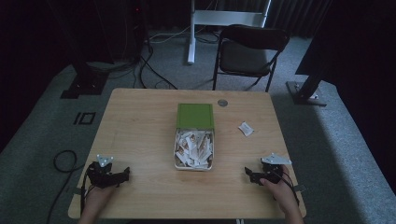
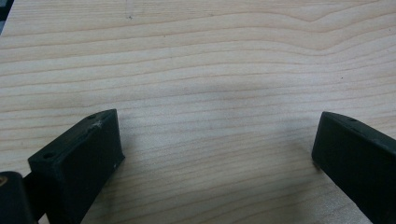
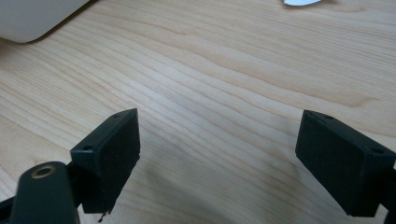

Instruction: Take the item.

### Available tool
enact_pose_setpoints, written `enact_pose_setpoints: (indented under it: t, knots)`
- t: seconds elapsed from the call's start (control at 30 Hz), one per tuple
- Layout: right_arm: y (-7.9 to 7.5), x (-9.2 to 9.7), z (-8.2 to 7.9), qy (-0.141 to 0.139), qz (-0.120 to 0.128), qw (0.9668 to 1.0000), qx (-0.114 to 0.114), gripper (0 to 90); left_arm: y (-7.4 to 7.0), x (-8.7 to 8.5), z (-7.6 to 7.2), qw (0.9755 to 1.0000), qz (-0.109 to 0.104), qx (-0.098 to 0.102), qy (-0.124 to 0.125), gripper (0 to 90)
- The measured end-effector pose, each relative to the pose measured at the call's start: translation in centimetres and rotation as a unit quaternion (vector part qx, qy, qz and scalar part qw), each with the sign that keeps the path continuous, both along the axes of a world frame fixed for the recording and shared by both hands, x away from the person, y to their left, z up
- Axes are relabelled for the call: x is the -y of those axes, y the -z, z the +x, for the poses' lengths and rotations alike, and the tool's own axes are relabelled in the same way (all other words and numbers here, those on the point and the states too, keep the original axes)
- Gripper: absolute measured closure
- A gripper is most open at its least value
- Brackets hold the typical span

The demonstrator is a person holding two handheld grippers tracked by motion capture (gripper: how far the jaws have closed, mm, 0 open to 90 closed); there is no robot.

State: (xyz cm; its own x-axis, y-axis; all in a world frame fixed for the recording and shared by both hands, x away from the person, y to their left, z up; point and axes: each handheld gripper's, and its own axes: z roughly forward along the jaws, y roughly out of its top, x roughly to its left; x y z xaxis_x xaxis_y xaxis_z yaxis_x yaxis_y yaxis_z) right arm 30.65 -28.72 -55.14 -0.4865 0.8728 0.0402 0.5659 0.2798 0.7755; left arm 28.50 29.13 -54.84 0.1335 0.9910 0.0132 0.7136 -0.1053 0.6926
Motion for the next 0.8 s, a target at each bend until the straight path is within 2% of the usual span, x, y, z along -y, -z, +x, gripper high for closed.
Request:
enact_pose_setpoints:
  t: [0.03, 0.1, 0.23, 0.33, 0.47, 0.8]
  knots:
    - [0.0, 0.1, -0.1, 0.001, -0.001, 1.0, -0.001, 13.8, 0.0, 0.0, 0.0, 1.0, 0.0, 0.0, 0.0, 2.4]
    - [0.1, 0.2, -0.2, 0.002, -0.019, 0.9998, -0.005, 13.8, 0.0, 0.0, 0.0, 1.0, 0.0, 0.0, 0.0, 2.4]
    - [0.2, 0.1, -0.4, -0.004, -0.032, 0.9993, -0.018, 13.2, 0.0, 0.0, 0.0, 1.0, 0.0, 0.0, 0.0, 2.4]
    - [0.2, 0.1, -0.7, -0.005, -0.032, 0.9993, -0.02, 13.0, 0.0, 0.0, 0.0, 1.0, 0.0, 0.0, 0.0, 2.4]
    - [0.3, -0.2, -1.4, 0.011, -0.03, 0.9992, -0.022, 12.6, 0.0, 0.0, 0.0, 1.0, 0.0, 0.0, 0.0, 2.4]
    - [0.3, -0.4, -1.6, 0.016, -0.031, 0.9992, -0.022, 12.4, 0.0, 0.0, 0.0, 1.0, 0.0, 0.0, 0.0, 2.4]
